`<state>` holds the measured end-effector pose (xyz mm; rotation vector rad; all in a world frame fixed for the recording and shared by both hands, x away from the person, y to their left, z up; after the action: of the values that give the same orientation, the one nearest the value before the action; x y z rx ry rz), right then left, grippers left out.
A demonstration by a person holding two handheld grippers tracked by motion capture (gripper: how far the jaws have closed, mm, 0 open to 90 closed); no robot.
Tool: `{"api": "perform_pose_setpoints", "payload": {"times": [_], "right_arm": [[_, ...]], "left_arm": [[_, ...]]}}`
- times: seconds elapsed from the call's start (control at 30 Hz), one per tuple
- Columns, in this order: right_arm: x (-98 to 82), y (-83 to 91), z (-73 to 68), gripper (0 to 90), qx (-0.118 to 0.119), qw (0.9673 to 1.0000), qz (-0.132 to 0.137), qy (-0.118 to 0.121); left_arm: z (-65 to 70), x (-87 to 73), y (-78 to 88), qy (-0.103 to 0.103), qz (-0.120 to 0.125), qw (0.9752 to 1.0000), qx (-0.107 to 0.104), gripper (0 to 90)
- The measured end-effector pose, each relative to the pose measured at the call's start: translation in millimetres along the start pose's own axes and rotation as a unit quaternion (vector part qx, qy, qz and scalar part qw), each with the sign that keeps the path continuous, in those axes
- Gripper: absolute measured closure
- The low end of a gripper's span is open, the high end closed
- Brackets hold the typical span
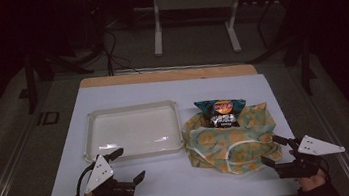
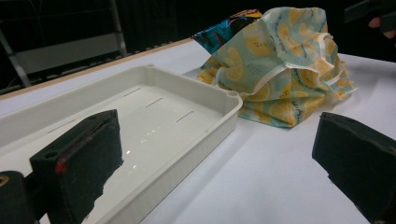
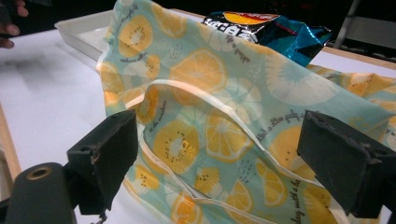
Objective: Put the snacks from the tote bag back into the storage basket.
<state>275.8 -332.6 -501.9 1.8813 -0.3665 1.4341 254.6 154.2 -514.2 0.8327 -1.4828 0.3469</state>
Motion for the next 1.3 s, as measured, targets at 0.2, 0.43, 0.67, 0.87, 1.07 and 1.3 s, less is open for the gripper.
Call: {"api": "perform_pose_setpoints", "payload": {"times": [0.2,0.43,0.67,0.87,1.07,1.3], "right_arm": [[4.9,6.8,4.6,11.6,0.004,0.9999,-0.010,-0.010],[14.4,2.9,2.2,11.1,0.016,0.9996,-0.015,-0.019],[32.1,-2.7,-6.6,11.2,0.060,0.9980,-0.012,0.012],[52.9,-7.4,-6.4,11.3,0.070,0.9971,-0.002,0.030],[75.5,-12.8,3.2,13.7,0.066,0.9967,0.007,0.046],[95.5,-26.0,15.8,15.4,0.065,0.9966,0.014,0.049]], "left_arm": [[-3.2,-2.1,2.4,0.005,-0.005,1.0000,0.007,2.1],[-1.8,-1.2,5.2,0.009,0.000,0.9999,0.004,2.1],[1.4,-1.1,4.9,0.000,-0.003,1.0000,0.000,2.0],[2.7,-0.4,5.2,-0.005,-0.002,1.0000,-0.001,2.1],[3.1,-0.3,5.1,-0.007,-0.001,1.0000,-0.002,2.0],[4.9,-0.8,4.6,-0.011,-0.005,0.9999,-0.006,2.1]]}}
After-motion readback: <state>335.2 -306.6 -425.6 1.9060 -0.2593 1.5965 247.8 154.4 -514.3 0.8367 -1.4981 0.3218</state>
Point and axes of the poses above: each handheld gripper's, and its own axes: y roughly backward along the jaws, x roughly out of its top, z roughly to its right, the point moved 5 cm from there along -y, roughly forward along the jaws, and after that the axes turned 5 degrees about -y, right-handed, at the moved point
